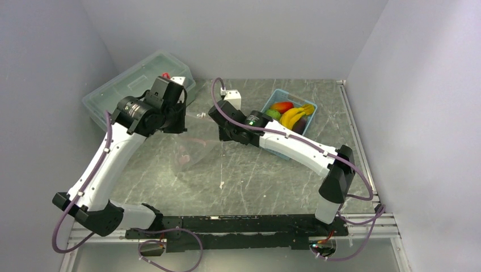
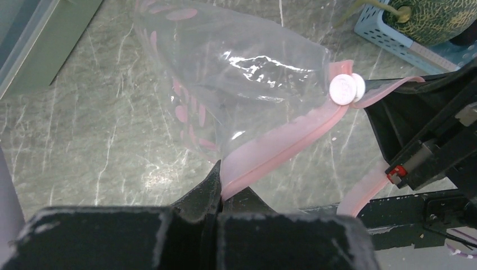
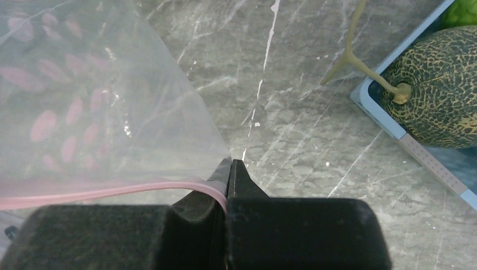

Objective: Place the food in the zip-top bag and seal the zipper
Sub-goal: Open the zipper of the food storage bag.

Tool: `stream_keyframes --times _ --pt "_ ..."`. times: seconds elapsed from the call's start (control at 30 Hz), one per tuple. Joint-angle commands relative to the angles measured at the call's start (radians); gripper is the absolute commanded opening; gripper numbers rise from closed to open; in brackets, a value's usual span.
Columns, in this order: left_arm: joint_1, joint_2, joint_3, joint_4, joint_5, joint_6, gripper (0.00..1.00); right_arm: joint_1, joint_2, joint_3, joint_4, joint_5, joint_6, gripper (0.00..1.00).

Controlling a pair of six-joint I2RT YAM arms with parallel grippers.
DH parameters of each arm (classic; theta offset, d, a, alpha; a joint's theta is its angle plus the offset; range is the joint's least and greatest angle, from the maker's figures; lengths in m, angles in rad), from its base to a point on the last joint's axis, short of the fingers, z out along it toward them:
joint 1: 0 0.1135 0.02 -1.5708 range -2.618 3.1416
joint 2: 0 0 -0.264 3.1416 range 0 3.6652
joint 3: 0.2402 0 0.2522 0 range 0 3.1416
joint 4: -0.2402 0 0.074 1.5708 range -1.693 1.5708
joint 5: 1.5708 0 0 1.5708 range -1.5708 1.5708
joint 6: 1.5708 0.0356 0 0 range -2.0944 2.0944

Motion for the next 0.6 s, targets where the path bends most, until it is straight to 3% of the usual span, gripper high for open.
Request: stream_keyframes --times 0.0,0.33,0.57 --pt "0.0 0.029 0.088 -0.1 -0.059 0.035 0.0 -0.014 -0.044 -0.029 -0.002 0.06 0.015 0.0" --pt "-0.019 0.134 0.174 -0.196 -0.132 0.042 0.0 -0.014 -0.011 -0.016 0.001 0.055 0.01 0.0" --pt "-0.082 0.224 0.285 -0.32 -0.313 0.014 0.0 -0.014 0.001 0.003 0.006 0.063 -0.005 0.0"
